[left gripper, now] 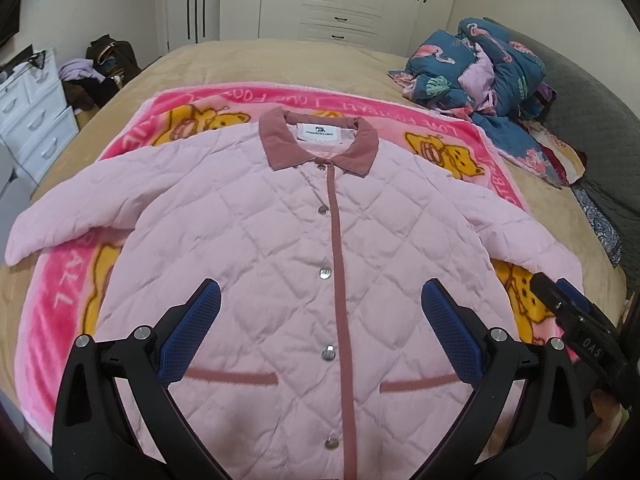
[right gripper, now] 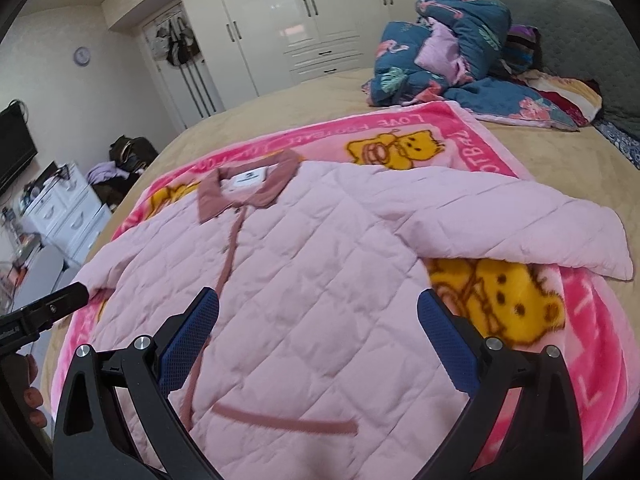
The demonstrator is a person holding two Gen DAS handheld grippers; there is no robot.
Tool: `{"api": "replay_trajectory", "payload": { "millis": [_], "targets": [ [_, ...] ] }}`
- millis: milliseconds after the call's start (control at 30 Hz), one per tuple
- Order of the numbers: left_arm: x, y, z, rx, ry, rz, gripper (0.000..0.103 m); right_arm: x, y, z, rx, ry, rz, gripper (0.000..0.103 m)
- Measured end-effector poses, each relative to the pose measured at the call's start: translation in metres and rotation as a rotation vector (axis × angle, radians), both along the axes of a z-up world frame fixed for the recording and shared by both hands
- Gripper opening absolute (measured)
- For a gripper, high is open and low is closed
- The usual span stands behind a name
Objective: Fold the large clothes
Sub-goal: 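Move the right gripper over to the jacket sleeve cuff, then close the right gripper on the sleeve cuff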
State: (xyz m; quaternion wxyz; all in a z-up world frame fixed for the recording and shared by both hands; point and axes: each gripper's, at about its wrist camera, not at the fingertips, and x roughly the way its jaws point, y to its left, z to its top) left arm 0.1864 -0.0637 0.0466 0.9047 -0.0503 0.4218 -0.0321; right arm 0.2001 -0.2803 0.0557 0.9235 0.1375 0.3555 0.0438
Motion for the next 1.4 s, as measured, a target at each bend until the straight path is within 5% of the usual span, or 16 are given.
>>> {"api": "replay_trajectory", "payload": {
  "millis": [467,867,1400],
  "targets": [
    [0.074,-0.026,-0.011,0.048,0.017,-0.024,0.094,0.043,-0.083,-0.023,-0.035,0.050,-0.225,0.099],
    [0.130,-0.042,-0.049,0.089,0.091,-0.069,0.094,0.044,-0.176,-0.066,-0.002,0.168,-0.477,0.099],
    [0.184,-0.057,-0.093,0.100,0.119,-0.084,0.094,0.035,-0.244,-0.127,0.247,0.259,-0.637,0.099]
  ]
}}
